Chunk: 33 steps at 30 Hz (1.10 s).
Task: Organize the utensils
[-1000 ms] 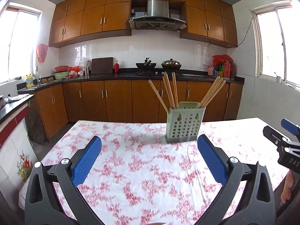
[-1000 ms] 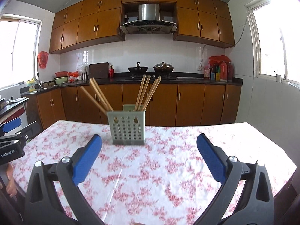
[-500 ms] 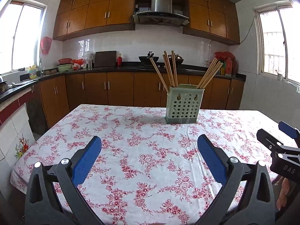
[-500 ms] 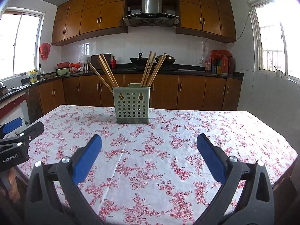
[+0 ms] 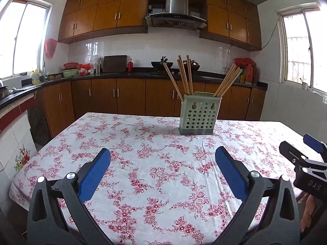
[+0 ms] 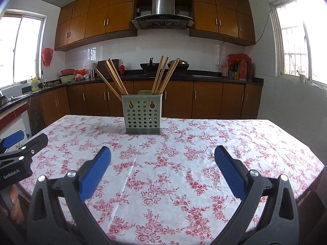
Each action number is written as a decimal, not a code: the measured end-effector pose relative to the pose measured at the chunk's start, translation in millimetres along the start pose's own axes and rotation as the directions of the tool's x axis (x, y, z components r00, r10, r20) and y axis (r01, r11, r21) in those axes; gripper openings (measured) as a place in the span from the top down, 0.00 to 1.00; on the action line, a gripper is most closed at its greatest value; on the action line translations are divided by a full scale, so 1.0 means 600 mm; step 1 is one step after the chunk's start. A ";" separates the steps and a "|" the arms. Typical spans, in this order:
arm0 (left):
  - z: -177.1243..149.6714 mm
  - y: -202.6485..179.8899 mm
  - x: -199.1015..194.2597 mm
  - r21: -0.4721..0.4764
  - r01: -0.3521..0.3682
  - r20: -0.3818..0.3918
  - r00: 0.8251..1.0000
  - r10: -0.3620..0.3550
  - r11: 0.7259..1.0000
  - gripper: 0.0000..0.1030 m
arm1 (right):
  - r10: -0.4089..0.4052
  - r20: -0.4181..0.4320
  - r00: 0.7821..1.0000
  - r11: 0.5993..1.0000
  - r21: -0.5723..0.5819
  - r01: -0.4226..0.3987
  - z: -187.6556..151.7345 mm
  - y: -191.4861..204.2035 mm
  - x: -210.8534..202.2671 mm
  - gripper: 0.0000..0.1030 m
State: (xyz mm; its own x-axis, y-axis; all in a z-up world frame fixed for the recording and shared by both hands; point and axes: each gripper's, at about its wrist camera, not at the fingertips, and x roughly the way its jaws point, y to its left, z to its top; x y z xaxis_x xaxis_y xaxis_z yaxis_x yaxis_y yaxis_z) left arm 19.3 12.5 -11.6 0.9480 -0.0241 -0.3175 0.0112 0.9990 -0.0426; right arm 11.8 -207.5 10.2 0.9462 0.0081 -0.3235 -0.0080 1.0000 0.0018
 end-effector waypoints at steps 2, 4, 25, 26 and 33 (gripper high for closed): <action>0.000 -0.002 0.000 -0.001 0.001 -0.003 1.000 -0.001 1.000 0.02 | -0.001 -0.005 1.000 1.000 0.002 0.001 0.000 -0.001 0.001 0.04; 0.000 -0.002 0.001 -0.001 0.001 -0.006 1.000 -0.001 1.000 0.02 | 0.000 -0.009 1.000 1.000 0.004 0.001 -0.001 -0.002 0.003 0.04; 0.001 -0.008 0.001 0.004 -0.001 -0.007 1.000 0.001 1.000 0.02 | 0.002 -0.019 1.000 1.000 0.008 -0.002 -0.005 -0.009 0.004 0.04; 0.001 -0.008 0.001 0.003 -0.001 -0.007 1.000 0.001 1.000 0.02 | 0.002 -0.019 1.000 1.000 0.008 -0.002 -0.005 -0.009 0.004 0.04; 0.001 -0.008 0.001 0.005 -0.001 -0.008 1.000 0.001 1.000 0.02 | 0.000 -0.023 1.000 1.000 0.015 0.000 -0.008 -0.009 0.007 0.04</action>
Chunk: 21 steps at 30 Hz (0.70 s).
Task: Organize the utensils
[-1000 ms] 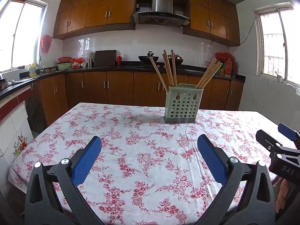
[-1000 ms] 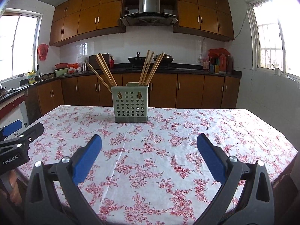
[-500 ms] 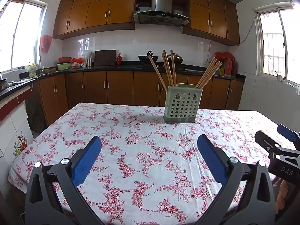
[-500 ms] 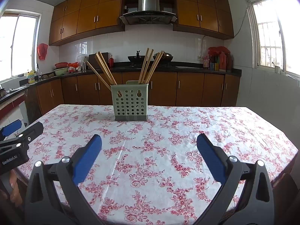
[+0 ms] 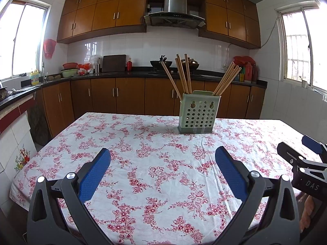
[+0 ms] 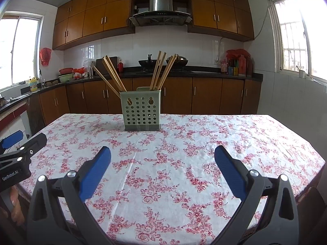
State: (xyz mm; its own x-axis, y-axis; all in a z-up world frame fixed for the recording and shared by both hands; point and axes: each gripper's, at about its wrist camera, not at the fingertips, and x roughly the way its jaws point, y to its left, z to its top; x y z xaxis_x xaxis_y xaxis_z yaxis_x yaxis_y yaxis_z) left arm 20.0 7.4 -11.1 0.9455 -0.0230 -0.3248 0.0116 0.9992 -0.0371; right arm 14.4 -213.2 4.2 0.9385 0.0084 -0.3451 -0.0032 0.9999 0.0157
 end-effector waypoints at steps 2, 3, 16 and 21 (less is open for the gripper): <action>0.000 0.000 0.000 0.000 0.001 0.000 1.000 -0.001 1.000 0.02 | 0.001 0.000 1.000 1.000 0.000 -0.001 0.000 0.000 0.000 0.04; 0.000 0.000 0.000 0.000 0.001 0.001 1.000 -0.001 1.000 0.02 | 0.000 0.000 1.000 1.000 0.000 0.000 0.000 0.000 0.000 0.04; 0.000 -0.002 -0.001 0.003 0.002 0.001 1.000 -0.002 1.000 0.02 | 0.000 0.000 1.000 1.000 0.001 0.000 0.000 0.000 0.000 0.04; 0.001 0.001 -0.001 0.002 0.001 -0.001 1.000 -0.001 1.000 0.02 | 0.000 0.000 1.000 1.000 0.000 0.000 0.001 -0.001 -0.001 0.04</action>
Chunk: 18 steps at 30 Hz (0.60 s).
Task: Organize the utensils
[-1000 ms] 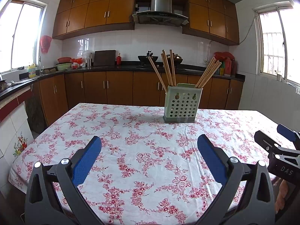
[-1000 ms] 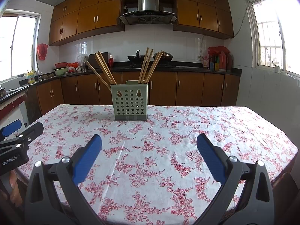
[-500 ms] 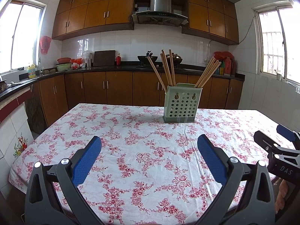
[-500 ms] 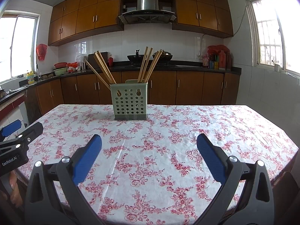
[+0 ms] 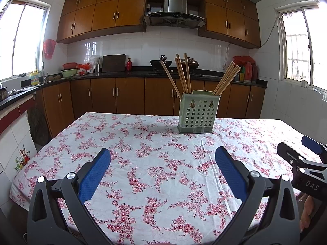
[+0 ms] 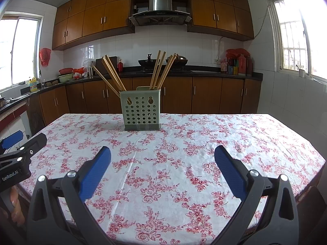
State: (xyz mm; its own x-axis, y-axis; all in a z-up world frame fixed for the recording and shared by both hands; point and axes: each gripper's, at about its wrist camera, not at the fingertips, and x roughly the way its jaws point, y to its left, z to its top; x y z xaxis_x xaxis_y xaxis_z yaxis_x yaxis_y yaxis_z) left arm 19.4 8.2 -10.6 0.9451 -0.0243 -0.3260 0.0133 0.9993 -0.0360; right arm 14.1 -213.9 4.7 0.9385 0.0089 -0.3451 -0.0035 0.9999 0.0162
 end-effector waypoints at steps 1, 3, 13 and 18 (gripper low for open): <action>0.000 0.001 0.000 0.000 0.000 -0.001 1.000 0.000 1.000 0.02 | 0.000 0.000 1.000 1.000 0.000 0.000 0.000 0.000 0.000 0.04; 0.000 0.001 0.000 0.001 0.000 0.000 1.000 0.000 1.000 0.02 | 0.000 0.000 1.000 1.000 0.000 0.000 0.000 0.000 0.000 0.04; 0.000 0.002 0.000 0.001 0.000 0.000 1.000 0.000 1.000 0.02 | 0.001 0.000 1.000 1.000 0.001 -0.001 0.000 -0.002 -0.001 0.04; 0.000 0.003 0.000 0.002 0.000 -0.002 1.000 0.000 1.000 0.02 | 0.000 -0.002 1.000 1.000 0.001 0.000 -0.001 0.000 0.002 0.04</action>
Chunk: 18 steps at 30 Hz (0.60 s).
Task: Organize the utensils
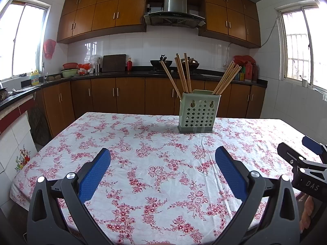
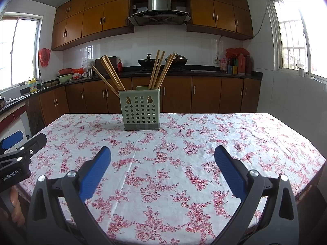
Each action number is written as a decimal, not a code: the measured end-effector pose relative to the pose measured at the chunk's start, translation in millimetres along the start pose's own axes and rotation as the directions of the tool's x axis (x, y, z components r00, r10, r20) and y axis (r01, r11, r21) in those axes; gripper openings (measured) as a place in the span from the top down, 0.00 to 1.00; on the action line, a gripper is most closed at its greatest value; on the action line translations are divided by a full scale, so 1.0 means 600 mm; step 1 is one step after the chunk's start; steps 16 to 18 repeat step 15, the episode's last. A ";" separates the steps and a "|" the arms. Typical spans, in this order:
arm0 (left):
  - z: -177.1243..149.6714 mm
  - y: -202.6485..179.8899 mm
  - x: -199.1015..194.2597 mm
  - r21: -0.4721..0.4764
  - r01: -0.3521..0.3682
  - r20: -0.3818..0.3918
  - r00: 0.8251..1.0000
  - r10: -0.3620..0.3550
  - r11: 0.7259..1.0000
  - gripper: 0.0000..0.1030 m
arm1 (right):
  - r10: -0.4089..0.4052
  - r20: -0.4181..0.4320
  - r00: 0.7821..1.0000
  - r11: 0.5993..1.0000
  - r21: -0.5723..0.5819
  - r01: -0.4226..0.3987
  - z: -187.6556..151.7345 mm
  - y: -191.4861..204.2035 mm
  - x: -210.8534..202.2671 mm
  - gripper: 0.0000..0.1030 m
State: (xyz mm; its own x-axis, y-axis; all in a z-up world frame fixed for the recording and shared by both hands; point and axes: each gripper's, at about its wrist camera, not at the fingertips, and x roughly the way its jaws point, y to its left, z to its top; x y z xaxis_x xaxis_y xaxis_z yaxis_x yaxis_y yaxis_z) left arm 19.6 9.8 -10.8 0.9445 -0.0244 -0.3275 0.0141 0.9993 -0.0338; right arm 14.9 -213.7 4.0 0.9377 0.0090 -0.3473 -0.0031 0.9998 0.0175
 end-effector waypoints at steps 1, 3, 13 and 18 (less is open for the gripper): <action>0.000 -0.001 0.000 -0.001 -0.001 0.001 1.000 0.001 1.000 0.02 | 0.000 0.000 1.000 1.000 0.000 0.000 -0.001 0.001 0.000 0.04; 0.000 0.000 0.000 -0.002 0.001 0.001 1.000 -0.001 1.000 0.02 | 0.000 0.000 1.000 1.000 0.001 0.000 -0.001 0.001 0.001 0.04; -0.001 0.008 0.002 -0.009 -0.003 -0.006 1.000 0.003 1.000 0.02 | 0.000 -0.001 1.000 1.000 0.001 0.000 0.000 0.000 0.000 0.04; -0.001 0.008 0.002 -0.009 -0.003 -0.008 1.000 0.003 1.000 0.02 | 0.000 -0.001 1.000 1.000 0.002 0.000 0.000 0.000 0.000 0.04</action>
